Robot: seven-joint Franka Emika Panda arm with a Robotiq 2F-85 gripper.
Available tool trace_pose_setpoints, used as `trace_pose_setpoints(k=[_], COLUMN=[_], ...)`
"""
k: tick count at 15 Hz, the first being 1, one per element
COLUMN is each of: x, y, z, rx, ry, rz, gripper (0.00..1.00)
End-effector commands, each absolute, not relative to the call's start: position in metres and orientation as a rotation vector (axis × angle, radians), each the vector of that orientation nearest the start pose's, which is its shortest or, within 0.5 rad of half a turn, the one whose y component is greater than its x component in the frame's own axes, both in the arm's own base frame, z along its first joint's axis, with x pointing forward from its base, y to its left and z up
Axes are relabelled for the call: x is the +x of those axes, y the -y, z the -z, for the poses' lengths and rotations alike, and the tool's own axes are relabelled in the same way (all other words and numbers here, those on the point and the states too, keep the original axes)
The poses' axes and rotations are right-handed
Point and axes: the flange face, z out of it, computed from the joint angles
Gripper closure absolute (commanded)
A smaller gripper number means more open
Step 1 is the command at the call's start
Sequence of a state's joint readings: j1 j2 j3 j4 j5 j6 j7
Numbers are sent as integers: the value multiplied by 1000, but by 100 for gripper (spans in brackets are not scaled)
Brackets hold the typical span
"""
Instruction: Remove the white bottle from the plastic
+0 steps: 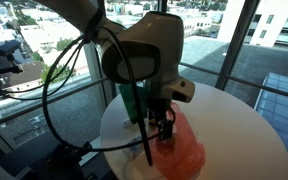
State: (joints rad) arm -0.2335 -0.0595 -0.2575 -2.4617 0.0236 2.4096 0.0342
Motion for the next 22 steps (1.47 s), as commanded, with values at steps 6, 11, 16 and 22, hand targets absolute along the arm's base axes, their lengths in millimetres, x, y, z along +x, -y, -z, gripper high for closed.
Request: trace_pose_setpoints(k=[6,11,16,22], x=[394,394,407,418], y=[239,239,241,243], z=[-304,-303,-293,-272], rx=[-2971,-2969,-2984,-3021], ry=[-889,-891,-867,-844], rz=[-29,-32,9,69], gripper=[0,0,0,0])
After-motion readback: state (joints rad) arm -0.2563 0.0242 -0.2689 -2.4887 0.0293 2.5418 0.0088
